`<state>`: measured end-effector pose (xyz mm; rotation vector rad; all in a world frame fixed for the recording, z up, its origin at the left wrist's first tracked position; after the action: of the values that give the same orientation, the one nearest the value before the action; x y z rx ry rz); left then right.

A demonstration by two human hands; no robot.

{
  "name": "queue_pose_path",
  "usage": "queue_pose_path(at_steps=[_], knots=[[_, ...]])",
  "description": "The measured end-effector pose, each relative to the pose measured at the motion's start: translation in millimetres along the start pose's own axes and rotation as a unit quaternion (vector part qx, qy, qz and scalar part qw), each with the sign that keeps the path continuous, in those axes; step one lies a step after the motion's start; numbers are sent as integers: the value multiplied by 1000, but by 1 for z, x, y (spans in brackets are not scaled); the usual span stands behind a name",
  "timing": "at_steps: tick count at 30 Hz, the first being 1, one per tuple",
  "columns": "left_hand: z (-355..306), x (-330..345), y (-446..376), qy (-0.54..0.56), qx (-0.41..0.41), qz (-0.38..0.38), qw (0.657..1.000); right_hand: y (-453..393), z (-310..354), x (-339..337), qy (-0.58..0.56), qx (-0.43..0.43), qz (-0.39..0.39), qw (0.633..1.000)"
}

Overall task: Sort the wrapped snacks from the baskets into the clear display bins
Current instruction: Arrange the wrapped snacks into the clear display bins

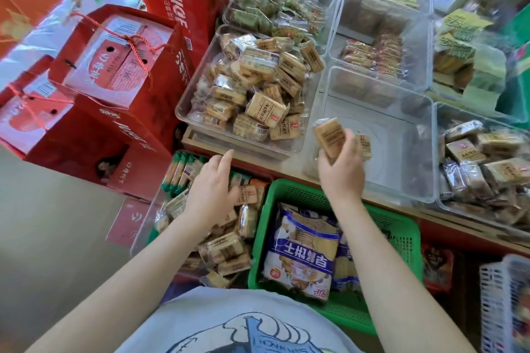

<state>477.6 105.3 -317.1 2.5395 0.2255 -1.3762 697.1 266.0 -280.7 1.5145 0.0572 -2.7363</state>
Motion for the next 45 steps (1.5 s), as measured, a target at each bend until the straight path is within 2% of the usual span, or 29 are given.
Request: queue_pose_path(at_steps=[3,5,10,11,13,15,17,20,22,24,26,28,30,32,34,36,39,41,45], knots=[[22,21,0,-40,-47,79,995,-39,-13,13,27,123,61,990],[40,33,1,-66,-72,118,988,-57,-19,25,61,164,94,980],[71,43,-10,-113,-83,136,981,-66,-32,55,212,186,251,926],[74,43,-14,-128,-77,140,979,-64,-31,56,223,181,266,920],[80,46,-22,-159,-69,151,973,-59,-27,51,191,182,242,934],[87,50,-27,-177,-78,169,967,-49,-21,40,154,154,153,964],[92,51,-29,-182,-87,175,964,-31,-8,31,122,82,69,987],[85,39,-37,-192,-63,129,971,6,18,21,71,-38,-14,997],[70,29,-41,-171,-27,96,980,30,32,20,54,-106,-37,992],[48,19,-40,-119,29,65,990,50,43,27,40,-160,7,986],[20,8,-32,-86,106,29,990,65,50,41,43,-187,140,972],[-5,-1,-23,-71,178,-15,981,76,51,54,96,-197,256,941],[-21,-3,-16,-58,218,-43,973,82,51,57,119,-213,282,928],[-29,-1,-9,-49,234,-59,969,81,49,53,110,-225,261,932],[-28,1,-7,-30,212,-68,974,74,44,44,102,-224,236,940],[-17,2,-9,-18,139,-55,989,63,36,29,76,-199,187,959],[12,16,-9,-55,18,38,998,40,20,2,-11,-111,59,992],[31,31,-4,-93,-19,111,989,20,5,-7,-24,-30,-3,999],[67,55,15,-146,-99,189,966,-27,-23,1,30,117,16,993]])
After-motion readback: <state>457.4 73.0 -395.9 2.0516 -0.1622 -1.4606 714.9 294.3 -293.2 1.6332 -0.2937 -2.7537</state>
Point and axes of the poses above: each hand's wrist, its own y-axis away from the middle knuckle, its own x-axis out of the palm, z = x × y, the point moved 5 cm from there along -y, towards the middle knuckle, and after that the axes turned 10 degrees about x, right-handed, at the moved point
